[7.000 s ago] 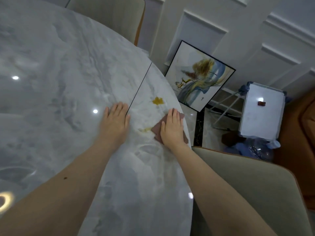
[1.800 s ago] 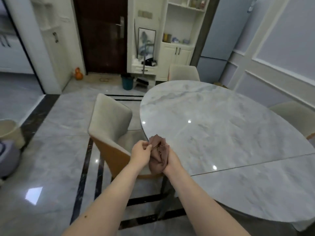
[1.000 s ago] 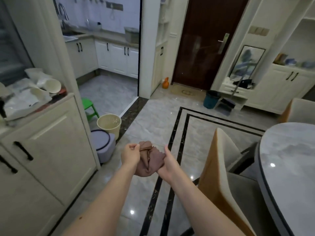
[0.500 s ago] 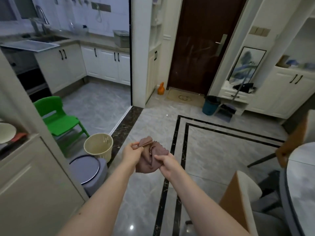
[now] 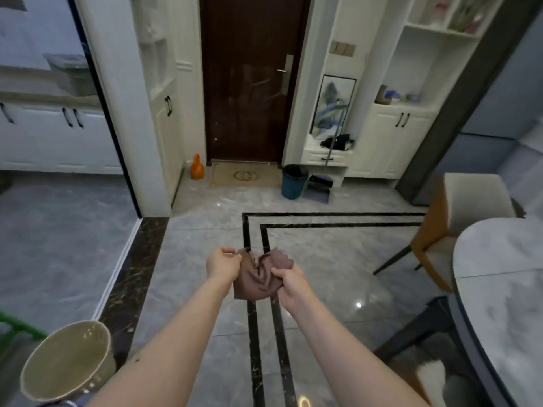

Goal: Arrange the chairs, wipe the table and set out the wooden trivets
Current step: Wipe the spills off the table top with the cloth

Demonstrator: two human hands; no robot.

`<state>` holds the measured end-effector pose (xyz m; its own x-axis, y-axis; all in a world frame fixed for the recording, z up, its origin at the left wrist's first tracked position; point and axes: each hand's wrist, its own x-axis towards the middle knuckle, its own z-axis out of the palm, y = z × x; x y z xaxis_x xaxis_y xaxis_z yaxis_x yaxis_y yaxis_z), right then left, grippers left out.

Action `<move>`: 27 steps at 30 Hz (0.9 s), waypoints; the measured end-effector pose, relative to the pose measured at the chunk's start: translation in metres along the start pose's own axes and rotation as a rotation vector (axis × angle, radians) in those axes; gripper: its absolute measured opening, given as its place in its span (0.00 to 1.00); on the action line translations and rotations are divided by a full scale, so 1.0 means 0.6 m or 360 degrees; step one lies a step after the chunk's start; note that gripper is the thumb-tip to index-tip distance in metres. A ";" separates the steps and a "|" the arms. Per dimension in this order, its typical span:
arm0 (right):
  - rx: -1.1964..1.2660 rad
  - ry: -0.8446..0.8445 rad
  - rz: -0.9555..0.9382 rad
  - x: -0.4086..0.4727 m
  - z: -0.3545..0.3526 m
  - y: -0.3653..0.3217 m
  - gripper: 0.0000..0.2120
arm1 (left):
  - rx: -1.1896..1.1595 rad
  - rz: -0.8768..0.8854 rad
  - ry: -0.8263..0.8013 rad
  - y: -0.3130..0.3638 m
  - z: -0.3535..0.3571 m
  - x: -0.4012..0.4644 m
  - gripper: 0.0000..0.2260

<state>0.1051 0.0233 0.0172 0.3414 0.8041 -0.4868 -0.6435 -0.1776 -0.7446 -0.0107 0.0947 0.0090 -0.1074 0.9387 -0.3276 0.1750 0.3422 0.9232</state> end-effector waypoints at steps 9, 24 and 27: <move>-0.0285 0.0107 -0.0171 0.257 -0.056 -0.198 0.14 | 0.0568 0.0573 -0.0271 0.103 0.274 0.198 0.10; -0.1324 -0.0294 -0.0153 0.624 -0.145 -0.530 0.21 | 0.0136 -0.0522 -0.0617 0.268 0.734 0.535 0.14; -0.1456 -0.0233 -0.0151 0.727 -0.161 -0.577 0.30 | -0.0024 -0.0696 -0.0720 0.316 0.817 0.593 0.12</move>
<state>0.5432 0.3809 0.0184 0.2353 0.8906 -0.3893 0.1942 -0.4355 -0.8790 0.4642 0.5143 -0.0313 0.2595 0.6381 -0.7249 0.1945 0.7007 0.6864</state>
